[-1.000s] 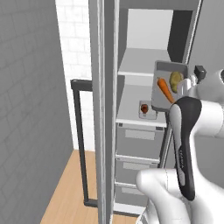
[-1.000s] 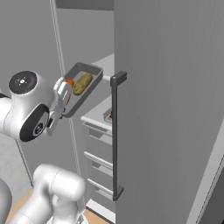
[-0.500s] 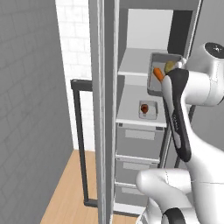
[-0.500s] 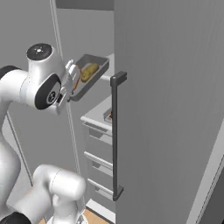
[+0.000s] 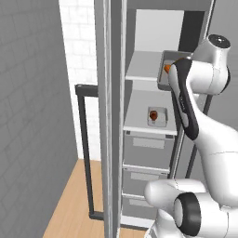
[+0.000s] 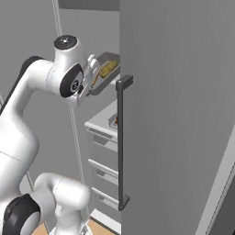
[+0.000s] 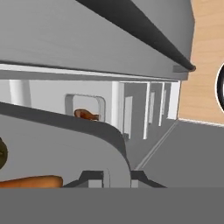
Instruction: Take the meat container that has the chicken drumstick and place it on the second highest rack of the freezer. Then take the vegetable container that has the potato and carrot and place it on the highest rack of the freezer.
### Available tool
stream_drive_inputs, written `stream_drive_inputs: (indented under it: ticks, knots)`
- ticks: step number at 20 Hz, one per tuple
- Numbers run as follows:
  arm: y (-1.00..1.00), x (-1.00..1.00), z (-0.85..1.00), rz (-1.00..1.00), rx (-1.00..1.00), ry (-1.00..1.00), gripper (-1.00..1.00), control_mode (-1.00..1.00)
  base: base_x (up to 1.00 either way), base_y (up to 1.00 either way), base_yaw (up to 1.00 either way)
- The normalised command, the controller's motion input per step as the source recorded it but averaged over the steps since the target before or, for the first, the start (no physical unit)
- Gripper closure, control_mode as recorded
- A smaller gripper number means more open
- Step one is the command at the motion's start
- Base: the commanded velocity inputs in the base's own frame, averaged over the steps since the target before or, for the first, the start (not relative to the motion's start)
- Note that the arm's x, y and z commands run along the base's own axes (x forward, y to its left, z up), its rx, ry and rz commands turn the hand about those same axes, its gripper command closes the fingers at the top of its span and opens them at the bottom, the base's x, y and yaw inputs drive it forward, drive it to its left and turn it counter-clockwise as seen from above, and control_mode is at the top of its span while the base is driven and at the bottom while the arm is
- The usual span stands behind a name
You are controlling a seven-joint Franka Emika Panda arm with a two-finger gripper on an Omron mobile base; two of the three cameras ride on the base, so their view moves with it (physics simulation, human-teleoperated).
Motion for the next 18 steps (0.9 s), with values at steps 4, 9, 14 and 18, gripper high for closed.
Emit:
stream_drive_inputs:
  ticks: [4, 9, 14, 18]
  knots:
    - [-0.01, 0.60, 0.00, -0.01, -0.03, 0.00, 1.00, -1.00, 0.00, 0.00, 0.00]
    - [0.01, 0.36, 0.00, 0.00, -0.01, 0.00, 1.00, -1.00, 0.00, 0.00, 0.00]
    - [-0.14, 0.45, -0.02, 0.00, 0.00, 0.04, 1.00, -1.00, 0.00, 0.00, 0.00]
    - [-0.03, 0.34, -0.14, 0.00, 0.00, 0.00, 1.00, -1.00, 0.00, 0.00, 0.00]
